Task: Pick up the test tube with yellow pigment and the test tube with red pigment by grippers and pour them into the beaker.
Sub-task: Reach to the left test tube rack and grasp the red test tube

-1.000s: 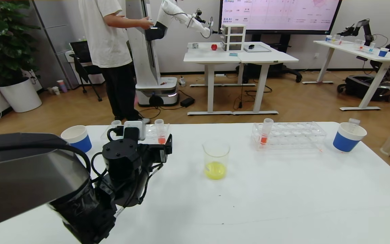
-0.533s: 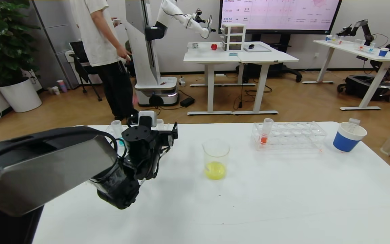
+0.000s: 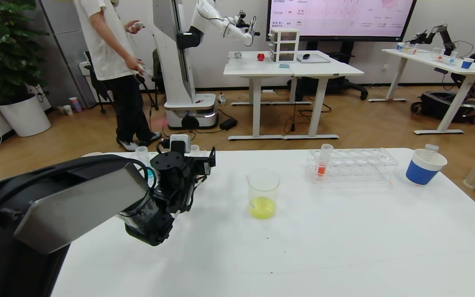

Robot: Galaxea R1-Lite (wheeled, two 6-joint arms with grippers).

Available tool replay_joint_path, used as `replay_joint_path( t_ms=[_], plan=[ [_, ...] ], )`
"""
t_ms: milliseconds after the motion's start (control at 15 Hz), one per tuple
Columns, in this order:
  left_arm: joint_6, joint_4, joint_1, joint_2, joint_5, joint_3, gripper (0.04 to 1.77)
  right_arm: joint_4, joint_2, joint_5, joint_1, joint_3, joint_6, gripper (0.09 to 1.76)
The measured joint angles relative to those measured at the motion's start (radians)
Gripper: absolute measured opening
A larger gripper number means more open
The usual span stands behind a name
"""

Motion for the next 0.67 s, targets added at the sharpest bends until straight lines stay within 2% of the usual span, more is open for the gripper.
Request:
replay_joint_path(
  t_ms=[333, 400, 467, 600, 667],
  plan=[
    [0.0, -0.004, 0.0, 0.006, 0.001, -0.006, 1.73, 0.0, 0.0, 0.0, 0.0, 0.0, 0.0, 1.74],
    [0.0, -0.004, 0.0, 0.007, 0.001, -0.006, 1.59, 0.0, 0.0, 0.0, 0.0, 0.0, 0.0, 1.74],
    [-0.001, -0.004, 0.0, 0.008, 0.001, -0.006, 1.28, 0.0, 0.0, 0.0, 0.0, 0.0, 0.0, 1.74],
    [-0.001, -0.004, -0.001, 0.008, 0.0, -0.006, 0.46, 0.0, 0.0, 0.0, 0.0, 0.0, 0.0, 1.74],
    [-0.001, -0.004, 0.0, 0.008, -0.002, -0.006, 0.33, 0.0, 0.0, 0.0, 0.0, 0.0, 0.0, 1.74]
  ],
)
